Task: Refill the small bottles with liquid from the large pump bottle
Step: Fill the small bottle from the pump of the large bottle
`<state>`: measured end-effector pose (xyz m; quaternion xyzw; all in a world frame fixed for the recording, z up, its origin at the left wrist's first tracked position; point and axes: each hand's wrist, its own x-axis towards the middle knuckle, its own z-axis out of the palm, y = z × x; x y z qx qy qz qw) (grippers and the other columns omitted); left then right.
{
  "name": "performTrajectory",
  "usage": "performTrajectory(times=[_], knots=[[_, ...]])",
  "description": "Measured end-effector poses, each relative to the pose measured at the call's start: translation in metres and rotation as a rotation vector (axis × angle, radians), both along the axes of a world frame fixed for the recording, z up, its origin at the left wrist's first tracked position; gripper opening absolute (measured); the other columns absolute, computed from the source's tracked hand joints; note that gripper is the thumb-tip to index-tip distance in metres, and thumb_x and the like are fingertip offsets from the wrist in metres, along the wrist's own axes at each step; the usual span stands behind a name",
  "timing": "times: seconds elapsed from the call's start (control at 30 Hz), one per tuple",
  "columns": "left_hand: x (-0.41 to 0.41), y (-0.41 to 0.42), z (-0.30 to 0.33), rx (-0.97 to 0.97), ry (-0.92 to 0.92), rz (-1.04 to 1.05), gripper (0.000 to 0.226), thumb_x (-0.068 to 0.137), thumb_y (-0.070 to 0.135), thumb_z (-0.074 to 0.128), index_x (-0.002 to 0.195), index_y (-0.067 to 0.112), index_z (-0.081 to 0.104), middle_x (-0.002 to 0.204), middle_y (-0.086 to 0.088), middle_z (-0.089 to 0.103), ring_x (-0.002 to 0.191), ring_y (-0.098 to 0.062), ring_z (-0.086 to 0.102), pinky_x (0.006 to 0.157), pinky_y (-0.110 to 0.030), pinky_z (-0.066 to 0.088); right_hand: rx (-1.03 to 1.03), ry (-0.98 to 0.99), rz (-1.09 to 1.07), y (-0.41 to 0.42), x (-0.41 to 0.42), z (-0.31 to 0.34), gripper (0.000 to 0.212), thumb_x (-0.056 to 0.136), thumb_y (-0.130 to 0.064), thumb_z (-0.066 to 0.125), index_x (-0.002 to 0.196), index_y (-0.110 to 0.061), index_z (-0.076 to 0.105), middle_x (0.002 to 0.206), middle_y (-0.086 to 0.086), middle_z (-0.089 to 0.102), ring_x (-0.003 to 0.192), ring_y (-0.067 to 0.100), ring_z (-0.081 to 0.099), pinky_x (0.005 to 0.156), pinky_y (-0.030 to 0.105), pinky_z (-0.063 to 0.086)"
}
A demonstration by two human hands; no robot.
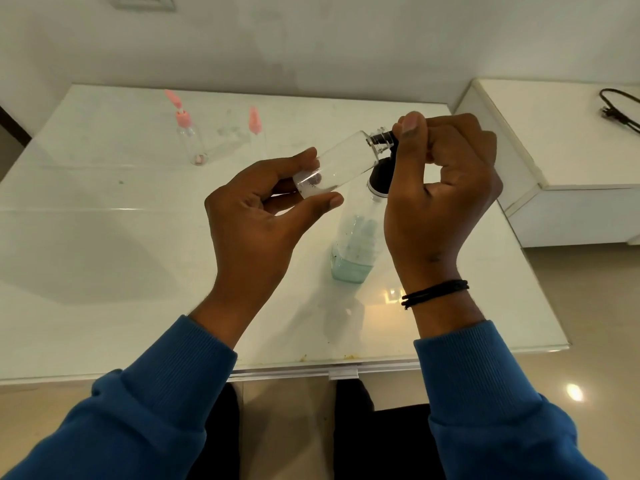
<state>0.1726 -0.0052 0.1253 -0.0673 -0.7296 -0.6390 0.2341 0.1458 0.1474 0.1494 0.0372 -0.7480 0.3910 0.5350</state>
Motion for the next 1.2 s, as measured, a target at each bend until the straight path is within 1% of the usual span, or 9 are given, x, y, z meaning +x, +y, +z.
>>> performTrajectory(times=[0.2,0.3,0.43,0.63,0.7,0.9,0.97,1.1,1.2], knots=[[0.0,-0.002,0.0,-0.009,-0.013,0.007,0.046,0.08,0.014,0.088,0.121,0.005,0.072,0.113,-0.003,0.075,0.102,-0.015,0.074,0.088,-0.034,0.062,-0.041,0.012,0.025,-0.003,-0.001,-0.01,0.025,0.097,-0.006,0.064,0.073,-0.003,0.069,0.079,-0.008,0.057,0.075,0.004,0.048,0.063,0.047,0.047],[0.0,-0.002,-0.001,-0.006,-0.022,0.009,0.046,0.08,0.014,0.088,0.122,0.005,0.072,0.114,-0.004,0.075,0.102,-0.016,0.075,0.087,-0.037,0.062,-0.03,0.005,0.027,-0.002,-0.001,-0.007,0.025,0.097,-0.006,0.064,0.072,-0.004,0.069,0.078,-0.008,0.057,0.073,0.008,0.049,0.063,0.044,0.046],[0.0,0.0,0.0,0.0,-0.021,0.008,0.046,0.08,0.014,0.088,0.122,0.005,0.072,0.115,-0.004,0.075,0.103,-0.016,0.074,0.089,-0.036,0.062,0.005,0.001,0.016,0.0,-0.001,-0.001,0.027,0.098,-0.01,0.062,0.072,-0.006,0.071,0.074,-0.005,0.06,0.07,0.013,0.05,0.064,0.041,0.044],[0.001,-0.001,0.001,-0.002,-0.032,-0.002,0.046,0.08,0.014,0.087,0.122,0.005,0.071,0.114,-0.003,0.075,0.102,-0.014,0.075,0.088,-0.033,0.062,-0.061,0.003,0.04,-0.001,-0.002,-0.009,0.026,0.097,-0.008,0.064,0.073,-0.002,0.068,0.077,-0.006,0.058,0.07,0.014,0.054,0.063,0.05,0.048],[0.001,-0.001,0.001,0.004,-0.037,0.003,0.046,0.08,0.014,0.087,0.122,0.005,0.072,0.114,-0.003,0.075,0.101,-0.013,0.075,0.088,-0.034,0.062,-0.065,-0.003,0.045,-0.001,-0.002,-0.01,0.025,0.097,-0.007,0.064,0.073,-0.001,0.068,0.077,-0.006,0.058,0.069,0.016,0.054,0.063,0.051,0.047],[0.0,0.0,0.001,0.019,-0.036,-0.01,0.047,0.079,0.013,0.087,0.123,0.005,0.071,0.113,-0.003,0.076,0.1,-0.015,0.075,0.088,-0.033,0.062,-0.031,-0.009,0.039,0.001,-0.001,-0.002,0.027,0.099,-0.012,0.062,0.075,-0.004,0.072,0.078,-0.008,0.06,0.073,0.005,0.051,0.065,0.048,0.048],[0.0,0.0,0.001,0.022,-0.035,-0.014,0.047,0.079,0.013,0.088,0.123,0.004,0.071,0.112,-0.003,0.076,0.099,-0.015,0.075,0.088,-0.032,0.062,-0.035,-0.003,0.036,0.001,-0.001,-0.003,0.027,0.099,-0.011,0.062,0.074,-0.004,0.071,0.077,-0.008,0.059,0.071,0.01,0.053,0.064,0.048,0.048],[0.001,-0.001,0.002,0.011,-0.034,-0.002,0.047,0.078,0.014,0.088,0.121,0.006,0.072,0.111,-0.001,0.076,0.098,-0.013,0.075,0.087,-0.03,0.062,-0.068,0.009,0.055,-0.002,-0.001,-0.01,0.025,0.098,-0.008,0.063,0.075,-0.001,0.07,0.08,-0.005,0.059,0.068,0.026,0.059,0.06,0.051,0.05],[0.001,0.0,0.003,0.009,-0.039,0.002,0.047,0.078,0.013,0.088,0.121,0.006,0.072,0.111,0.002,0.075,0.098,-0.009,0.075,0.086,-0.026,0.061,-0.065,-0.001,0.059,-0.001,-0.001,-0.011,0.025,0.098,-0.007,0.062,0.076,0.0,0.07,0.08,-0.004,0.06,0.068,0.028,0.059,0.06,0.051,0.05]])
